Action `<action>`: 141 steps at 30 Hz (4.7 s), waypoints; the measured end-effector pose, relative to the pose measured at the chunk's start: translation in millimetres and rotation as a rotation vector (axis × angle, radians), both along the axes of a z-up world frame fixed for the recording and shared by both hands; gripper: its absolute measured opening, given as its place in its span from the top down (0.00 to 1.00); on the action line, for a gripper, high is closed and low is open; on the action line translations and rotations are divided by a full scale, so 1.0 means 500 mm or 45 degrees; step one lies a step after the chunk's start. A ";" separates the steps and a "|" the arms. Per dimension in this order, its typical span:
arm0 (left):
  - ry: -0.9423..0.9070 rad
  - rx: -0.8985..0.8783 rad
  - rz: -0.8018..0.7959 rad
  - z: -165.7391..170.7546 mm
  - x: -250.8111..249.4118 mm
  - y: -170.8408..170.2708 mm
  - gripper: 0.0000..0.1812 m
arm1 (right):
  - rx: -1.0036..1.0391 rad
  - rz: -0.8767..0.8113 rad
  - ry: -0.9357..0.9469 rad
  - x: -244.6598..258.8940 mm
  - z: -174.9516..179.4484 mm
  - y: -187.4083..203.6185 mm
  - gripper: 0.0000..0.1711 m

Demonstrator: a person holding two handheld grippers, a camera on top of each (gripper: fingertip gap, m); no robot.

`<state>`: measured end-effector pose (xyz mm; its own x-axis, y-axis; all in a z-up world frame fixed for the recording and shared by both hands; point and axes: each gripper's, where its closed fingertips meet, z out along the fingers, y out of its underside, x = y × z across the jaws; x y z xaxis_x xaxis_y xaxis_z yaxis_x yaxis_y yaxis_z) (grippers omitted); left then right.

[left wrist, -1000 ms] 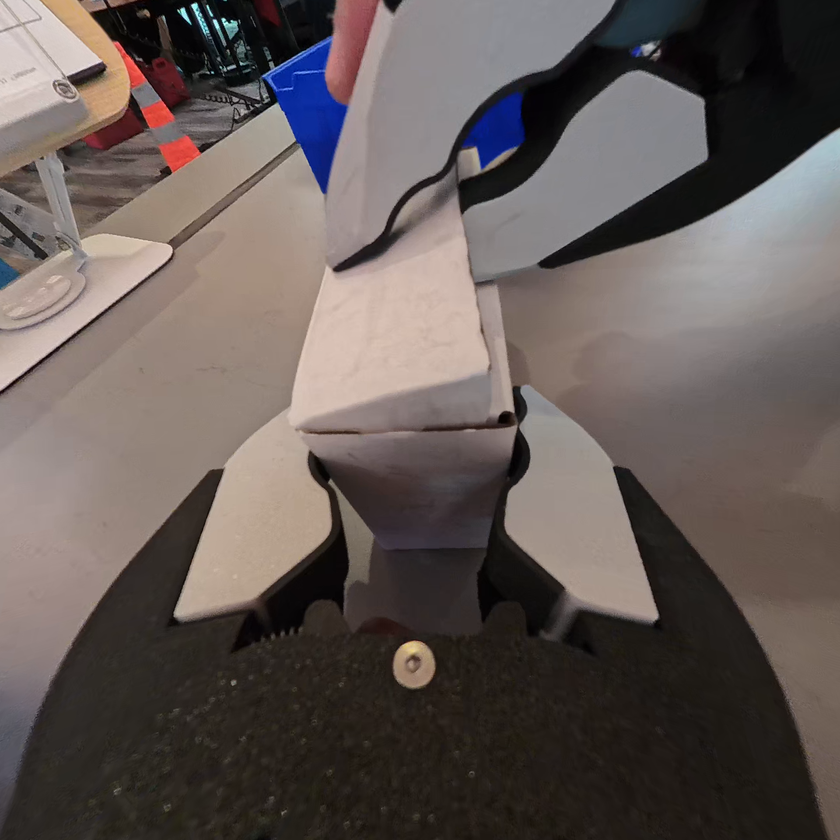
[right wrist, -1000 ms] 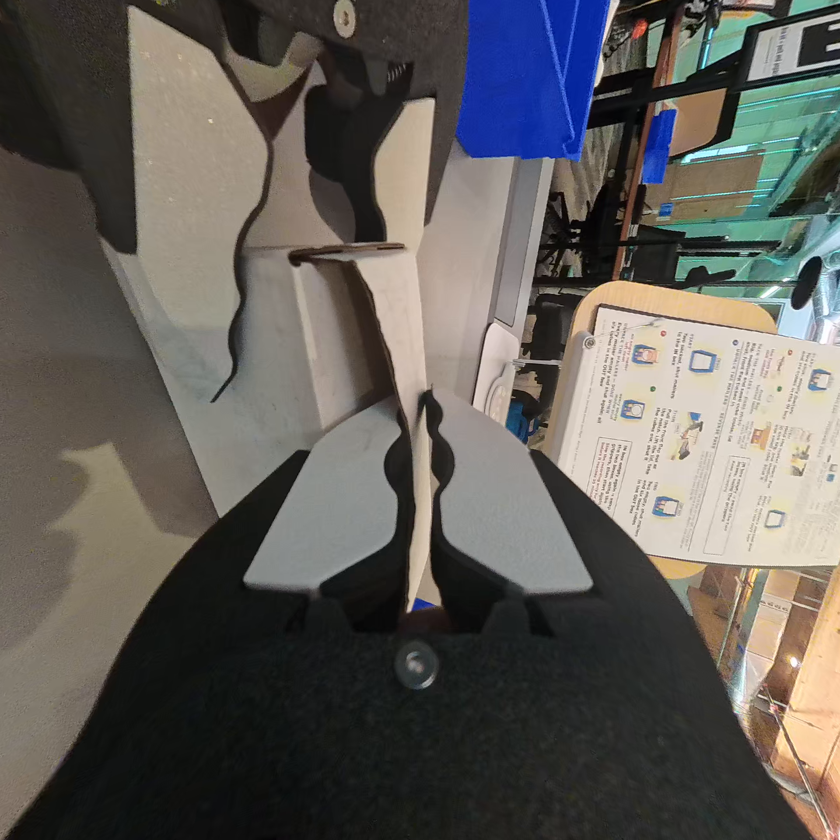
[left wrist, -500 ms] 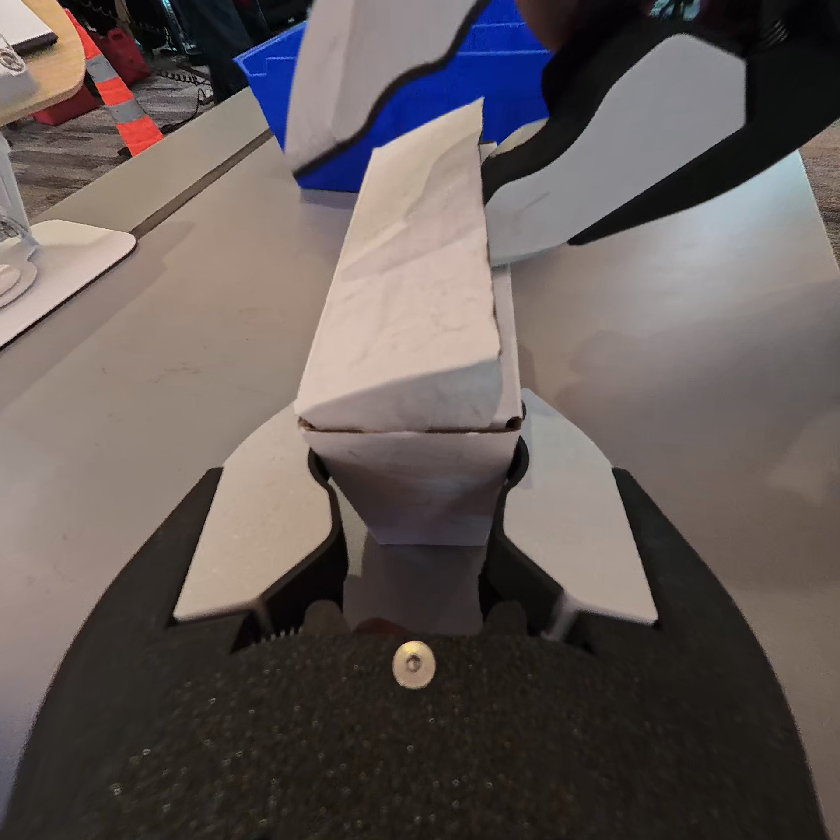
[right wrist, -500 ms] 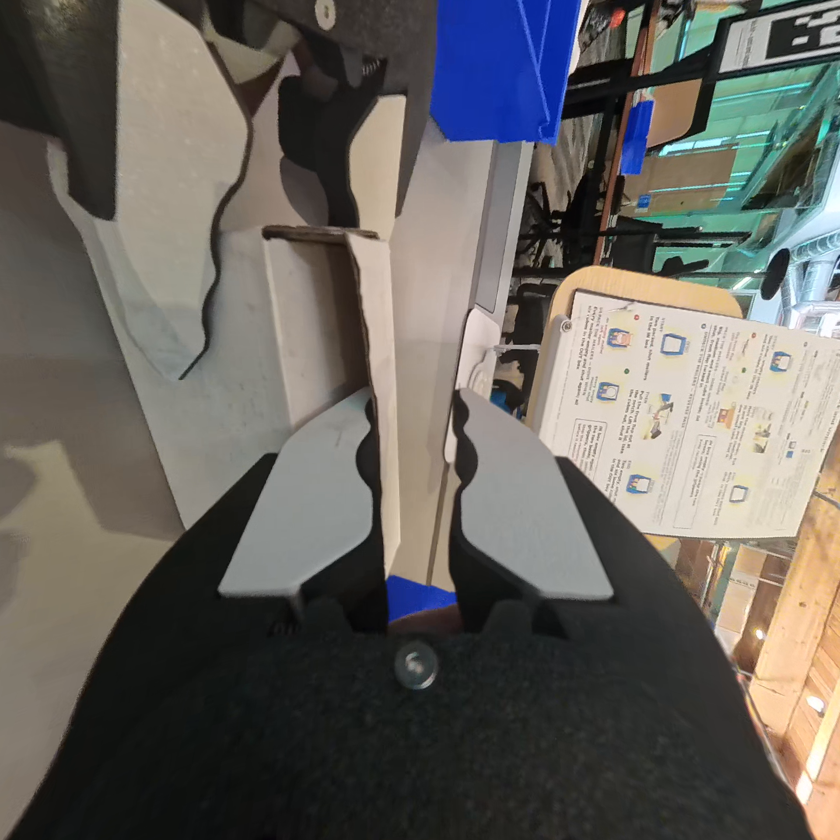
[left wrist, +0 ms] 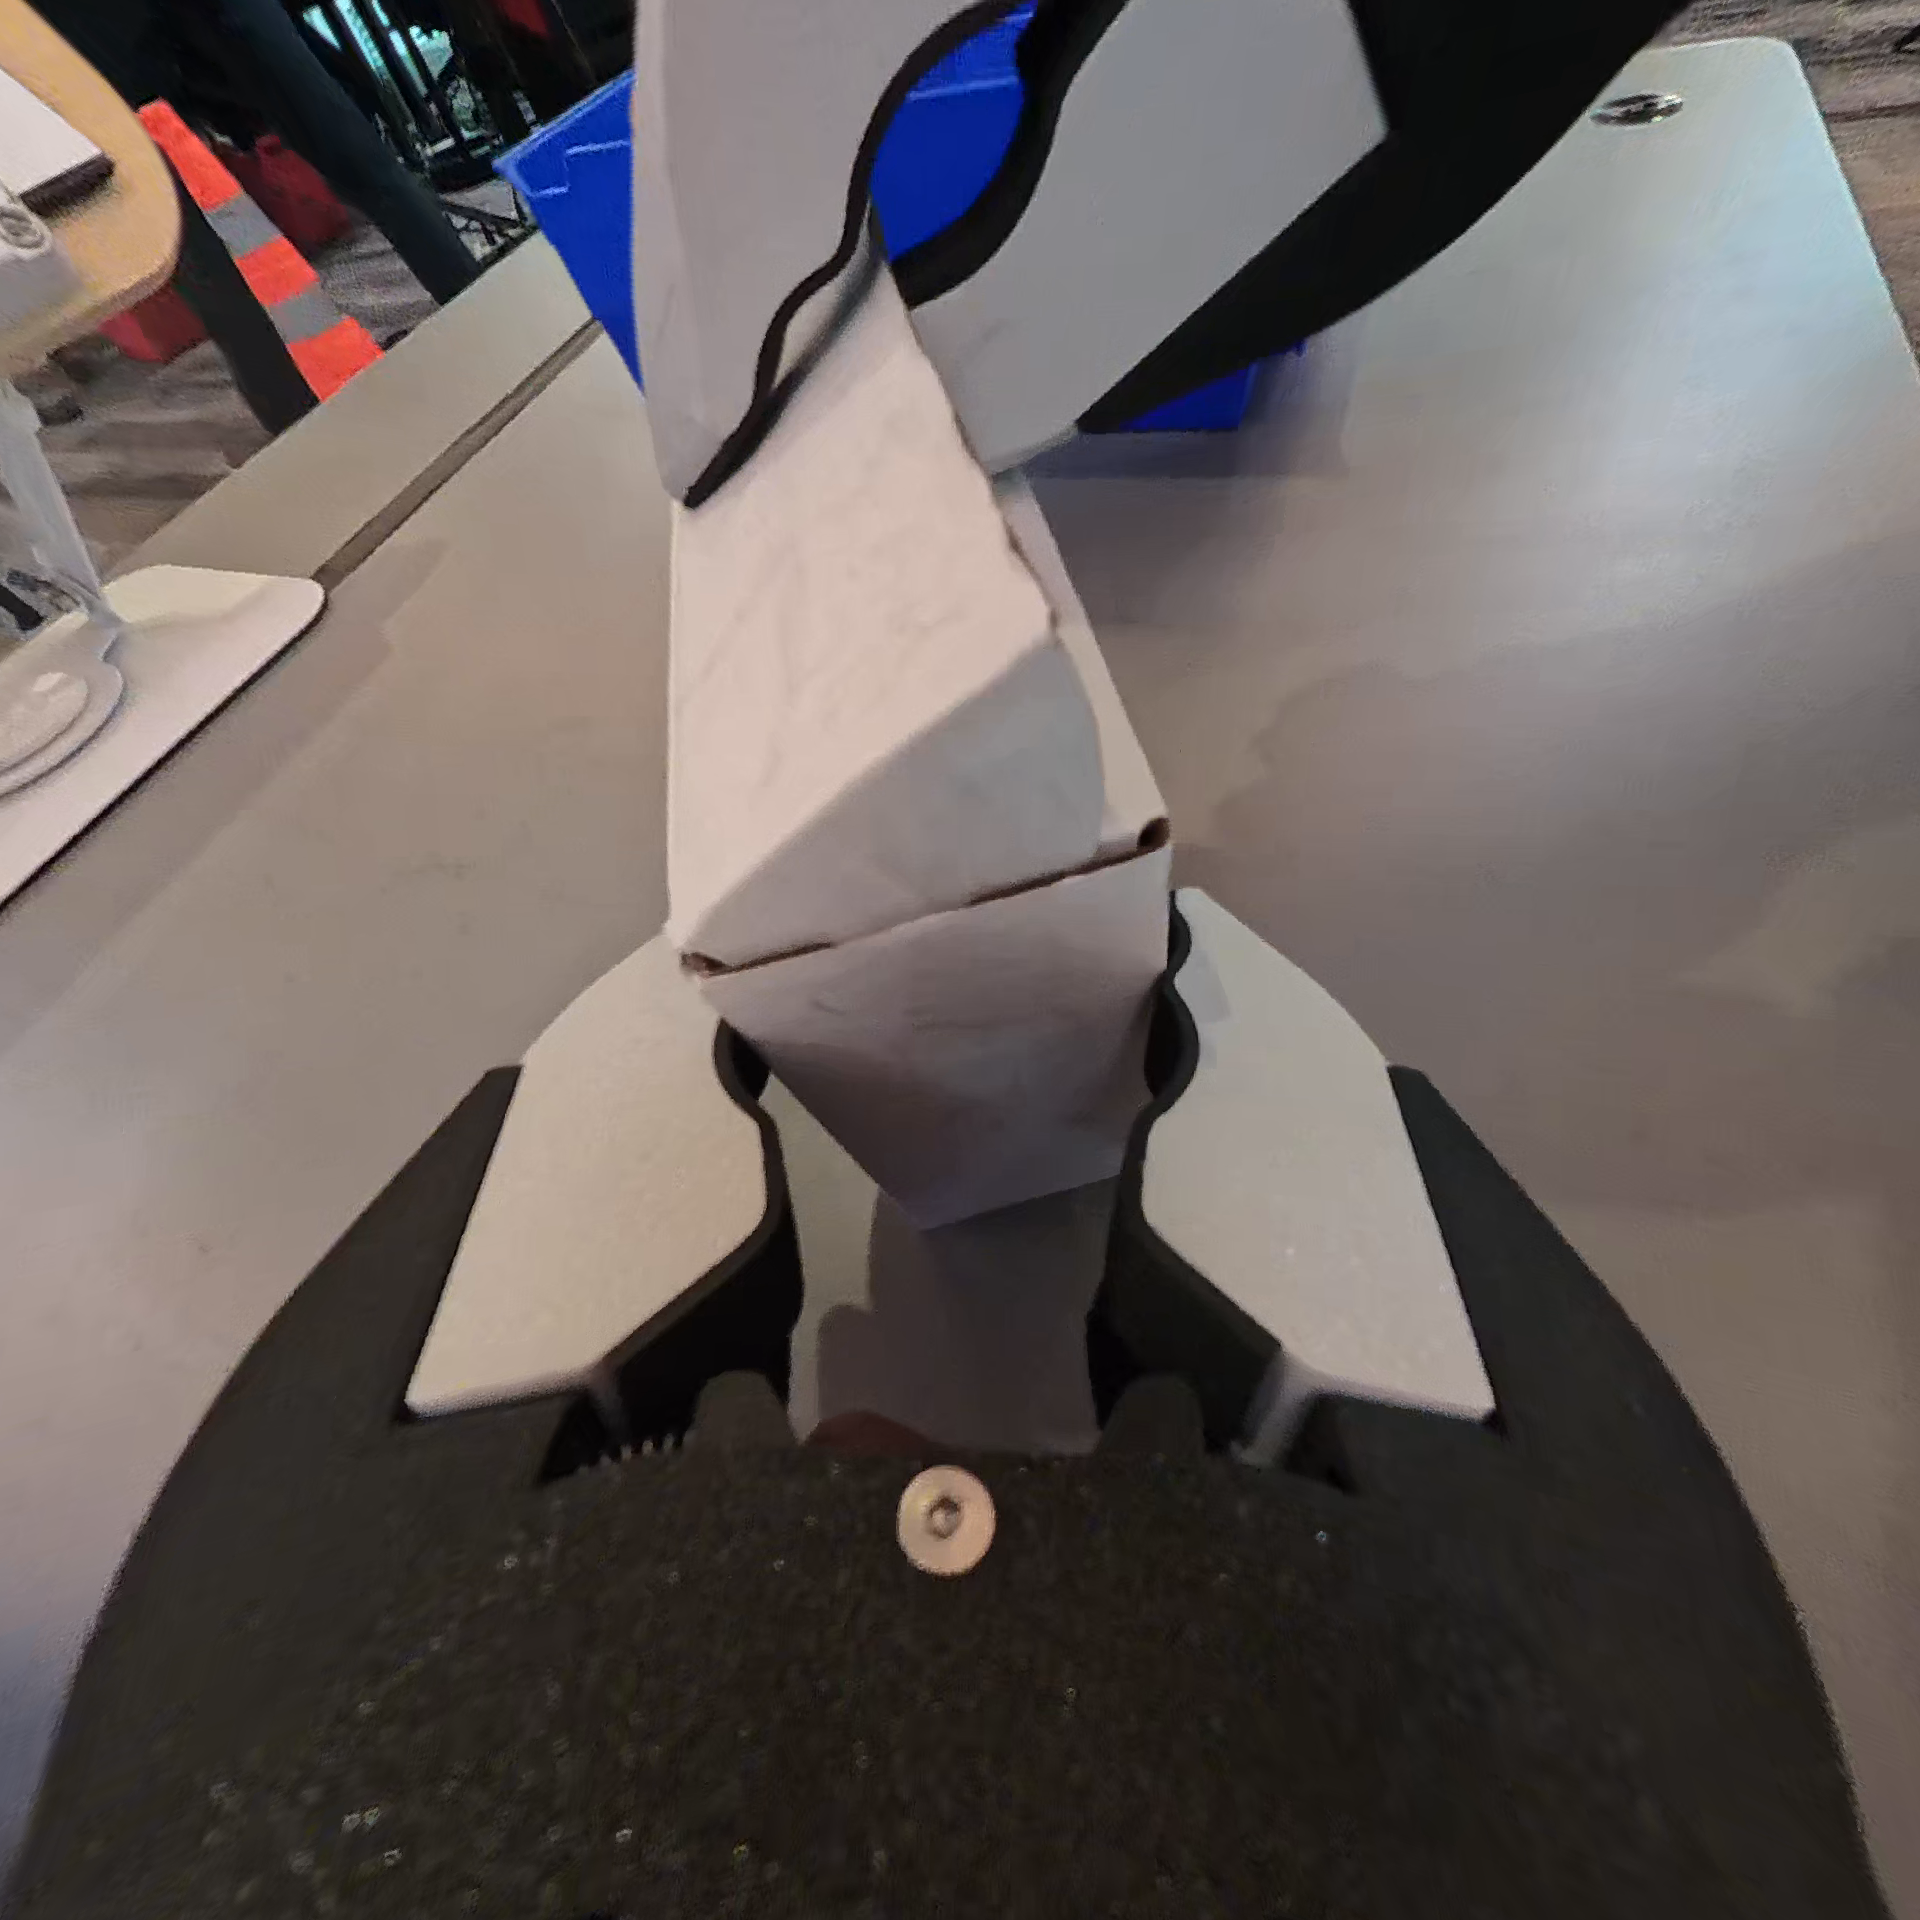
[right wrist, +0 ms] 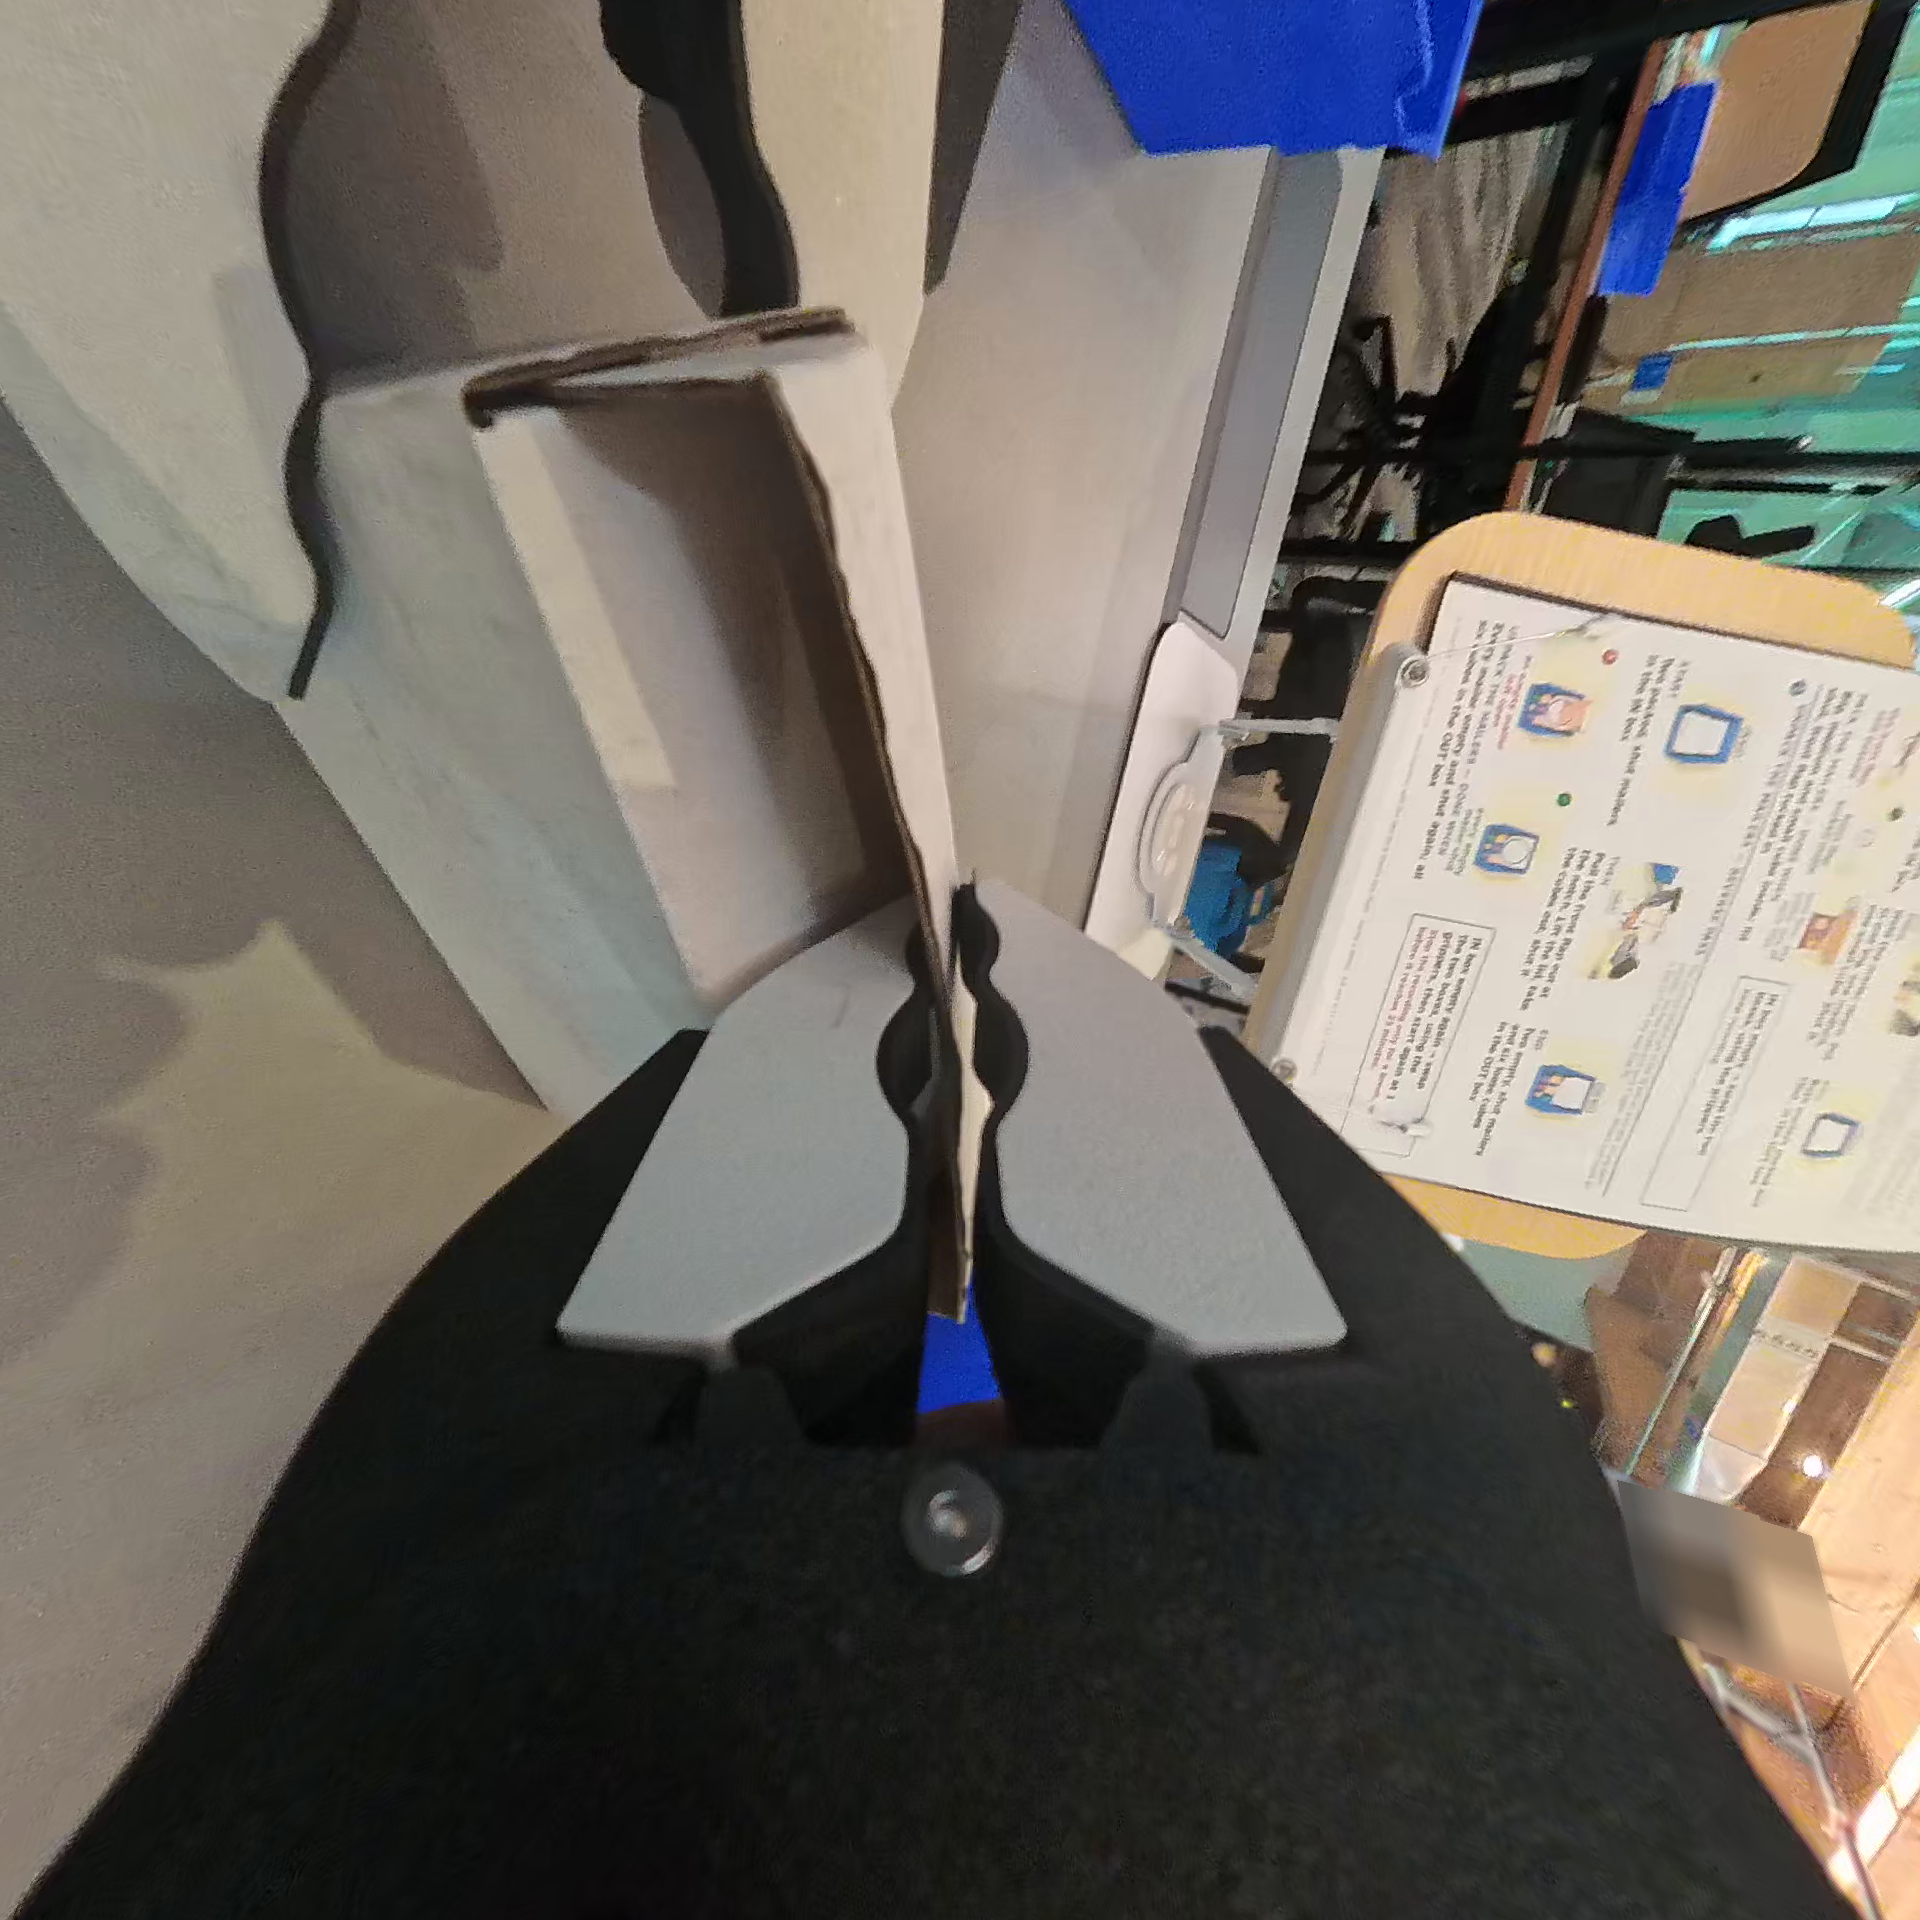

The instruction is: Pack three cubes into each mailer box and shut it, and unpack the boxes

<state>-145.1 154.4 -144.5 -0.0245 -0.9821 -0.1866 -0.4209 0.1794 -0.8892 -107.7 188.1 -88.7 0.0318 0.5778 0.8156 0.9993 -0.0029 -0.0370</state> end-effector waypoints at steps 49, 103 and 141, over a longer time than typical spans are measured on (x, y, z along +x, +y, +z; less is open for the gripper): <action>-0.285 -0.186 0.691 0.071 -0.056 0.147 0.87 | -0.407 -0.541 0.575 -0.013 0.019 0.007 0.99; -0.392 0.259 0.928 0.140 -0.105 0.126 1.00 | -0.632 -0.715 0.605 -0.003 0.041 0.045 0.99; 0.073 -0.080 0.695 -0.019 -0.040 0.122 1.00 | -0.450 -0.935 0.969 0.183 0.088 0.198 0.58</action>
